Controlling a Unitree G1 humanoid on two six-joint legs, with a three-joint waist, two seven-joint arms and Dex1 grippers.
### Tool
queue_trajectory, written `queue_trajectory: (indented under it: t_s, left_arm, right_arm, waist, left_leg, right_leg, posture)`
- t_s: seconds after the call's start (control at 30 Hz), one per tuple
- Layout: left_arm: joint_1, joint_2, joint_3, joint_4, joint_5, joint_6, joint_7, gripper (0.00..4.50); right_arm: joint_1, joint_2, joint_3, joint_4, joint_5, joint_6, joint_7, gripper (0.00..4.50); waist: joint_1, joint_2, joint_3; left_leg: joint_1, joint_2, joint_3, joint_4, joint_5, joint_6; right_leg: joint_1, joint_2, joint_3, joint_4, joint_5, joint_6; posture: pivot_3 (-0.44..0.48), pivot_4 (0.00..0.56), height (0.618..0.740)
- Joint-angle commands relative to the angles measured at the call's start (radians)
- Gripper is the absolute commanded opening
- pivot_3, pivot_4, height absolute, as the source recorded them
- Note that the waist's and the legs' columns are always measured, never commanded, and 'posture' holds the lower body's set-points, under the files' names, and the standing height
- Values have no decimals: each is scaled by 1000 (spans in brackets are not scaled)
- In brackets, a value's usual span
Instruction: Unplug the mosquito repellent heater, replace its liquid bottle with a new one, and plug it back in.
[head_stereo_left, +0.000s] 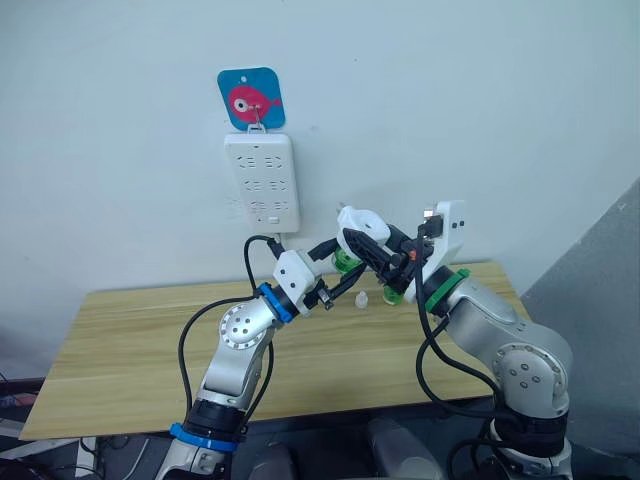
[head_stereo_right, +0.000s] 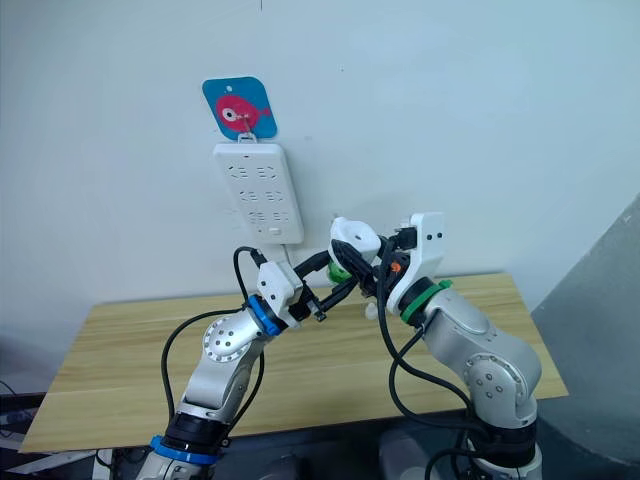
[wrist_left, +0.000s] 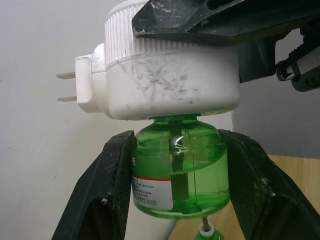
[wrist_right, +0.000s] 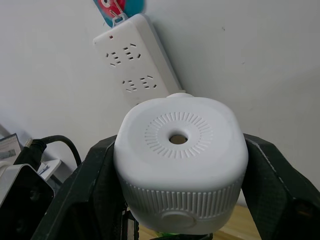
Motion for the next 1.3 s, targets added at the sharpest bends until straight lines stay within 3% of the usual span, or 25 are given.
queue_trajectory:
  t_s: [0.03, 0.2, 0.43, 0.47, 0.6, 0.77, 0.97, 1.1, 1.23, 1.3]
  left_arm:
    - [-3, 0, -5, -43, 3, -30, 13, 2242]
    - [10, 11, -3, -58, -7, -38, 9, 2242]
    - [50, 75, 10, -96, -78, 87, -42, 4402]
    - [71, 102, 28, -108, -84, 103, -47, 4500]
    - [155, 208, 138, -160, -114, 157, -40, 4500]
    - [196, 296, 291, -186, -154, 225, 10, 4500]
    - [108, 333, 366, -153, -264, 398, 13, 4500]
    - [-31, 359, 382, -32, -294, 432, -30, 4500]
    - [-100, 369, 385, 57, -272, 416, -32, 3263]
    - [-119, 370, 382, 82, -260, 405, -33, 3257]
  right_arm:
    - [-27, 9, 17, -21, 20, -26, 17, 3001]
    - [-26, 7, 22, -23, 17, -34, 24, 3001]
    - [-20, -1, 10, -31, 26, -42, 21, 3001]
    - [-22, -5, 4, -32, 26, -44, 20, 3001]
    - [-26, -39, -10, -51, 18, -44, 18, 3001]
    - [-31, -165, 14, -85, -26, -32, 50, 3001]
    - [-44, -246, 60, -87, -71, -44, 89, 3001]
    - [-55, -247, 83, -83, -89, -47, 106, 3001]
    - [-55, -244, 89, -83, -97, -48, 111, 3001]
    - [-55, -240, 89, -83, -101, -48, 113, 3001]
  waist:
    - [0, 0, 0]
    - [0, 0, 0]
    - [-1, 0, -1]
    - [-1, 0, -1]
    - [-4, 0, -1]
    - [-2, 0, -1]
    - [10, -1, -1]
    - [16, -1, 0]
    - [18, -1, 0]
    - [18, -1, 0]
  left_leg:
    - [0, 0, 0, 0, 0, 0]
    - [0, 0, 0, 0, 0, 0]
    - [-1, 0, 0, 0, 0, 0]
    - [-1, 0, 0, 0, 0, 0]
    - [-1, 1, 0, -1, 0, 0]
    - [-3, 1, 0, -2, 0, 0]
    - [-3, 1, 1, -1, 0, 0]
    - [-3, 1, 0, -1, 0, 0]
    - [-3, 1, 1, -1, 0, 0]
    - [-3, 1, 1, -2, 0, 0]
  right_leg:
    - [0, 0, 0, 0, 0, 0]
    - [0, 0, 0, 0, 0, 0]
    - [-1, 0, 0, 0, 0, 0]
    - [-1, 0, 0, 0, 0, 0]
    - [-2, 0, 0, 0, 0, 0]
    - [-4, 0, 0, 0, 0, -1]
    - [-4, 0, 0, -1, -1, -1]
    - [-5, 1, 0, 0, 0, -1]
    - [-5, 1, 1, -1, 0, -1]
    - [-5, 1, 1, -1, 0, -1]
  posture:
    - [-212, 69, 711]
    - [-211, 68, 711]
    - [-217, 71, 711]
    - [-224, 75, 711]
    - [-228, 79, 711]
    - [-213, 86, 711]
    - [-183, 93, 711]
    - [-190, 91, 711]
    - [-194, 91, 711]
    - [-194, 91, 711]
